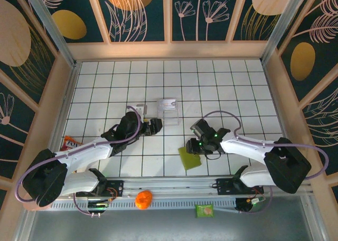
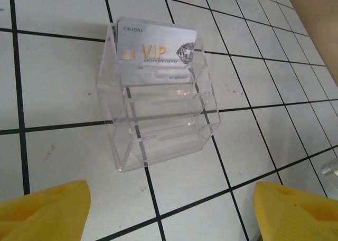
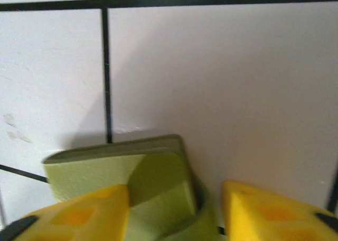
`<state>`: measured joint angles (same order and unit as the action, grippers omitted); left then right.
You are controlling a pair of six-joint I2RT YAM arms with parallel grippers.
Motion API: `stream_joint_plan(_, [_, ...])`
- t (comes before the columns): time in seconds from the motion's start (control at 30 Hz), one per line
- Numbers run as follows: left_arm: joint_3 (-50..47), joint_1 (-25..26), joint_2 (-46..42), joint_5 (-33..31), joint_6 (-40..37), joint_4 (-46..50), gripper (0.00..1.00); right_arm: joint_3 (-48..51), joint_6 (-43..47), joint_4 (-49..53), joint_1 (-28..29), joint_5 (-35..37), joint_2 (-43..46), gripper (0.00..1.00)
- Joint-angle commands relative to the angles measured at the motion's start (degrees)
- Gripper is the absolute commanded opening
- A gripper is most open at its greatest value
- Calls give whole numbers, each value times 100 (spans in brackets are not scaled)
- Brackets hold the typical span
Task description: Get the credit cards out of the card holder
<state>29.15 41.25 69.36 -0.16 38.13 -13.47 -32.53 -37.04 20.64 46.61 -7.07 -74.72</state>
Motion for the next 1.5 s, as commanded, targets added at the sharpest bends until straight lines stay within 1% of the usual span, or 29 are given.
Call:
stream_joint_plan(0.0, [-76,-14,20,327,-67,-230,80,-40,241,-97,64,-66,-183,38])
stream_joint_plan(0.07, [-60,-12,64,478,-75,-254,80,-71,297,-160,94,-58,-158,29])
stream_joint_plan(0.3, [-121,-12,148,1066,-95,-437,79,-69,475,-454,94,-108,111,6])
stream_joint_plan(0.33, [-157,-10,135,1148,-88,-515,79,-89,514,-508,93,-119,168,0])
stream_joint_plan(0.5, [-438,-9,-59,1577,3,-1136,79,-393,812,-781,62,-16,512,0])
stream_joint_plan(0.6, [-612,-9,-185,1970,90,-1725,79,-660,965,-1103,-111,-92,749,0])
stream_joint_plan(0.7, [-817,-9,-345,2182,163,-2333,79,-844,1027,-1614,-375,-482,947,0])
stream_joint_plan(0.77, [-887,-6,-452,2240,161,-2539,79,-921,1002,-2035,-553,-857,1018,0])
stream_joint_plan(0.87, [-947,-8,-574,2307,162,-2746,75,-1039,929,-2544,-707,-1245,1064,0])
stream_joint_plan(1.17, [-1109,-4,-845,2407,223,-3265,66,-1182,647,-3502,-745,-1838,839,0])
stream_joint_plan(1.37, [-1029,-10,-768,2337,290,-3426,51,-983,297,-4099,-706,-1903,733,0])
stream_joint_plan(1.47, [-986,-7,-665,2281,391,-3487,32,-974,212,-4152,-679,-1771,689,0])
